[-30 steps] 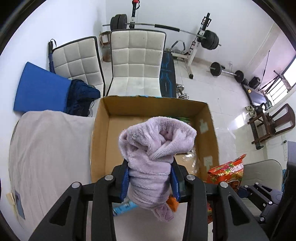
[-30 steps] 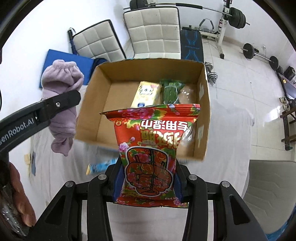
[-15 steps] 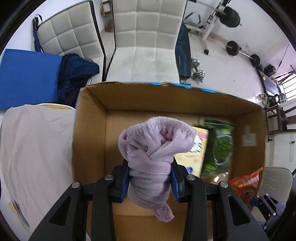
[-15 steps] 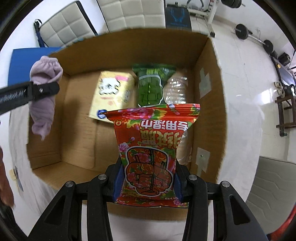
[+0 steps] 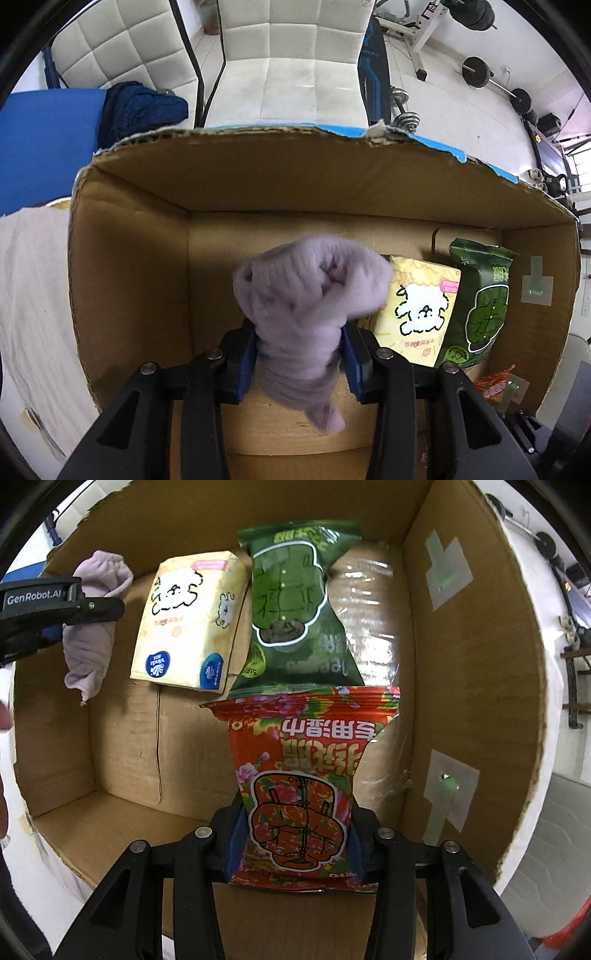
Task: Organize soft objects
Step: 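Carry the towel and red-orange bag into the box and release both, then grasp the orange snack bag with the right tool while the left grasps the blue milk stick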
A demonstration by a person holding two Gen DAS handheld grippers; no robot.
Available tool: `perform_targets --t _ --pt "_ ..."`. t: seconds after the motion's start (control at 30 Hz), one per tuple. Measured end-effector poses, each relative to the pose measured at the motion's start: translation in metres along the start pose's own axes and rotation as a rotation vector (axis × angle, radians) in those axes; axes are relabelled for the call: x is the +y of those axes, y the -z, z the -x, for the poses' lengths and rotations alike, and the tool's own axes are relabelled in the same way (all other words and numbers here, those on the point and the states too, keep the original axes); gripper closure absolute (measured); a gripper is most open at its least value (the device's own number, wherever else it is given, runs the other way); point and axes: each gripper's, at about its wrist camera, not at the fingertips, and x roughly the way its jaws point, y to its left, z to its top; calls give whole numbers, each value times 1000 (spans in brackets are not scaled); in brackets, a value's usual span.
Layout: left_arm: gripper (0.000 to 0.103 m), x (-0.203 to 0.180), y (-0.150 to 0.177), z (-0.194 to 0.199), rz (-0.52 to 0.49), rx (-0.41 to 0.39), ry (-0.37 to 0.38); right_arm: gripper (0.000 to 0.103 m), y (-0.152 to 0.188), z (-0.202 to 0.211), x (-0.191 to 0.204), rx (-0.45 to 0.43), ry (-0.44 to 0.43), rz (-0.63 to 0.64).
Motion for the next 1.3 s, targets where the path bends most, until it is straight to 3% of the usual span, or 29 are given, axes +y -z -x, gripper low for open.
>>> perform_targets --t 0.13,0.4,0.5,0.57,0.67,0.77,0.93,1.3 --pt "62 1 0 2 15 11 -2 50 -3 2 -3 -2 -1 -9" --pt "49 1 12 28 37 -39 16 40 1 21 -3 -38 3 -10" --pt "38 0 23 45 33 -75 29 37 1 31 6 -53 5 -8" --pt "21 1 35 57 41 -107 26 22 3 39 13 -70 10 -7" --pt "6 0 59 71 35 -146 -10 5 11 46 15 -101 5 -1" --pt "5 2 80 82 40 -187 -17 0 16 54 21 -141 23 12" --pt "3 0 110 103 47 -256 -11 0 31 84 20 -213 43 22" --pt "0 -20 176 168 -14 -442 -78 0 86 147 27 -345 39 34"
